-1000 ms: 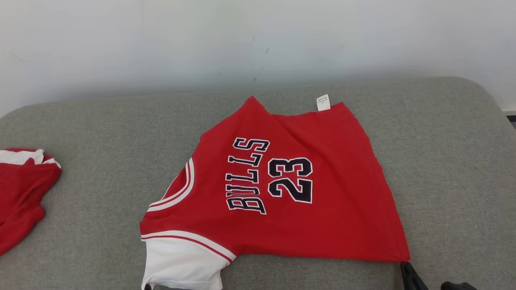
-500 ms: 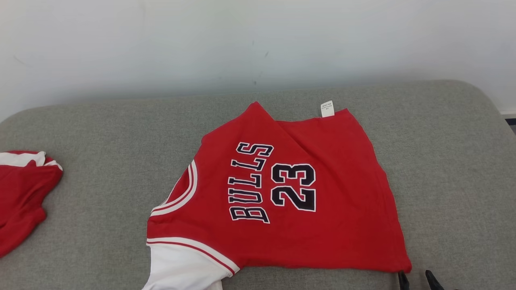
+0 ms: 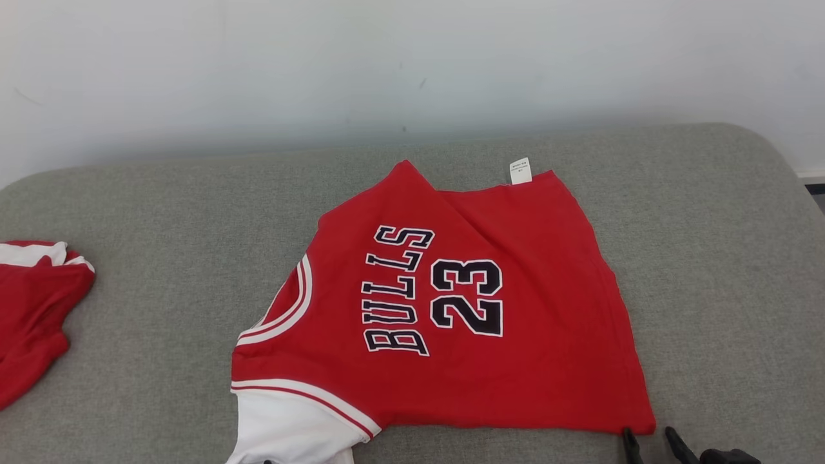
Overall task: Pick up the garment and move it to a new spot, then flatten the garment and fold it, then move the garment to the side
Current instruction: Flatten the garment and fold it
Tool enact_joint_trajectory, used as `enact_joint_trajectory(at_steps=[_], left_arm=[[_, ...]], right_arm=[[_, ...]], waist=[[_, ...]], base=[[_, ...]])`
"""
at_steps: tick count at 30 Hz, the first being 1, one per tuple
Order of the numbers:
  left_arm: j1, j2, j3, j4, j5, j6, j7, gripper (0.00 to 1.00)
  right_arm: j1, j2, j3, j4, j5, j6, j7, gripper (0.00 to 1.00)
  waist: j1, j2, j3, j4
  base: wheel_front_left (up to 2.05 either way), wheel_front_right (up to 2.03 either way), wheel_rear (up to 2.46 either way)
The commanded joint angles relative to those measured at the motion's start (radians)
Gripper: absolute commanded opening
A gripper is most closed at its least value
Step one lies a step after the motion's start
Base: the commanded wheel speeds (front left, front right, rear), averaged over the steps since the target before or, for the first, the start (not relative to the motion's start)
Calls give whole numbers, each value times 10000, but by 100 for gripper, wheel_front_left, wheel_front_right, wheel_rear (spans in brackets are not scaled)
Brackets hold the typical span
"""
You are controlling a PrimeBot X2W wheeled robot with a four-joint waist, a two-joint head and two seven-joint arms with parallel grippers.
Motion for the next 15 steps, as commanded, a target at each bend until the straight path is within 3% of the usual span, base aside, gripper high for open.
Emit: enact_joint_trajectory(at_steps=[1,2,3,4,9,15], left_arm=[[-133,5,3,123,40,-43,-29,67],[-221,3,0,257,52,-49,-29,40],[-294,2,-9,366,67,-84,-29,0],[-363,-1,-12,444,83,-120,-29,0],[-428,0,6,443,90,-225,-29,0],[79,-1,-58,-307,-25,-257,-29,0]], right_arm=[[-159,20,64,140,44,-24,20,100],[-250,32,125,300,76,-24,18,81],[-351,41,182,436,93,-24,14,27],[-410,45,228,523,124,-24,10,0],[-548,-36,404,714,246,-24,-8,0],[-55,-90,222,-111,310,-24,-12,0]], waist=[[-1,0,6,7],[-1,0,3,13],[-1,0,3,20],[-1,0,2,27],[-1,0,-15,77],[-1,0,-42,99]], base=[[0,0,0],[0,0,0],[0,0,0],[0,0,0],[0,0,0],[0,0,0]])
